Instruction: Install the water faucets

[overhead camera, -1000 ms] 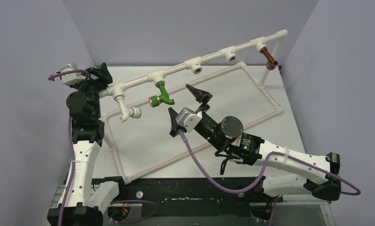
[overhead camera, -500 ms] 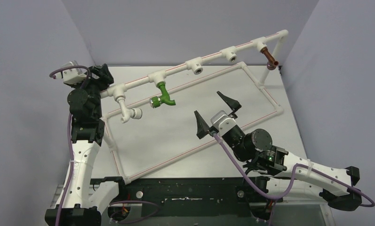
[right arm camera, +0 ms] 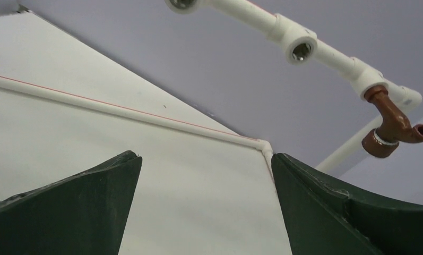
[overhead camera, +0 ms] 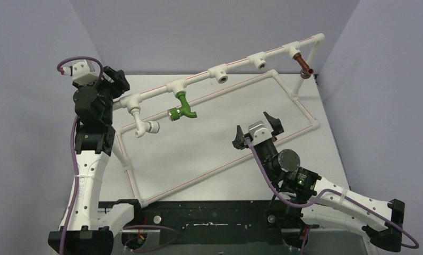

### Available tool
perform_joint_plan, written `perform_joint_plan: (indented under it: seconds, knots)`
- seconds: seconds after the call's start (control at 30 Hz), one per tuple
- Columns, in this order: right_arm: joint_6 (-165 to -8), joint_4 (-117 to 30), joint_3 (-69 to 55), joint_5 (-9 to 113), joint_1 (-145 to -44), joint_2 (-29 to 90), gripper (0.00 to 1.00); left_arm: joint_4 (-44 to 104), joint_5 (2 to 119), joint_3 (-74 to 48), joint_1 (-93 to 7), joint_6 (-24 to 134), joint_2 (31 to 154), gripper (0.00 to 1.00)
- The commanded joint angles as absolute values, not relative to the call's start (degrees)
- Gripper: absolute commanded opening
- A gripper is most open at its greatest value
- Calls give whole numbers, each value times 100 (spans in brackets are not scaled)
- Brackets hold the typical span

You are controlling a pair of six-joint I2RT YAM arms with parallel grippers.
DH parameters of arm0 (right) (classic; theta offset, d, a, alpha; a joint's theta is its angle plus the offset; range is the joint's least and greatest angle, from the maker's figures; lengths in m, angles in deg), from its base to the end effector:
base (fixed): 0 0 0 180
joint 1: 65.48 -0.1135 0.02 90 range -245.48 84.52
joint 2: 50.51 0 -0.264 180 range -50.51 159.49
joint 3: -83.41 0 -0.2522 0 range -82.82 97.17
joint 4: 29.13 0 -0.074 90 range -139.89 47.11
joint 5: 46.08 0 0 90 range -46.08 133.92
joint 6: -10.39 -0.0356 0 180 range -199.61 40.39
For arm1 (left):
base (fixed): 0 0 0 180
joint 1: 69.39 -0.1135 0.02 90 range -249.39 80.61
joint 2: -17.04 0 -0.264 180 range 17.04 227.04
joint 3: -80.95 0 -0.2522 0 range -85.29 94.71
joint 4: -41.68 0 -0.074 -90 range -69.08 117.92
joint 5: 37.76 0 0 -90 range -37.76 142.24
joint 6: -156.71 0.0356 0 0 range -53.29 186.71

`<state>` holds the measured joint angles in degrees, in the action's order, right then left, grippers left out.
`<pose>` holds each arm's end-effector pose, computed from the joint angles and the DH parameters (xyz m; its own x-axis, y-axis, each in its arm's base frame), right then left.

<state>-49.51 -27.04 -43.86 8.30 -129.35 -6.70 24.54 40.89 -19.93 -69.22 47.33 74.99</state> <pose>0.0977 0.1522 0.3550 0.3125 -0.2886 -0.9050 -0.3714 0.8398 -0.3961 0.2237 0.0063 0.4360 0.1305 -0.3257 -0.9364 -0.1591 0.9254 -0.3441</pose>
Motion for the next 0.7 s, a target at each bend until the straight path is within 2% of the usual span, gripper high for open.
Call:
perform_joint_plan:
  seconds: [0.0,0.23,0.4,0.67]
  knots:
    - [-5414,-2442,-4545,782,-12375,-438,100,2481,4514,-1301,-6804,4738,7556,66]
    - [-6647,-1958,-5134,1582,-10592,81,100,3072,5158,-1040,-6811,4675,7531,67]
    - [-7699,-1580,-5582,2302,-9224,377,100,3180,6037,-822,-6807,4478,7428,67]
    - [-8554,-655,-6445,2715,-7739,889,100,2964,7123,-645,-6466,4095,7034,67]
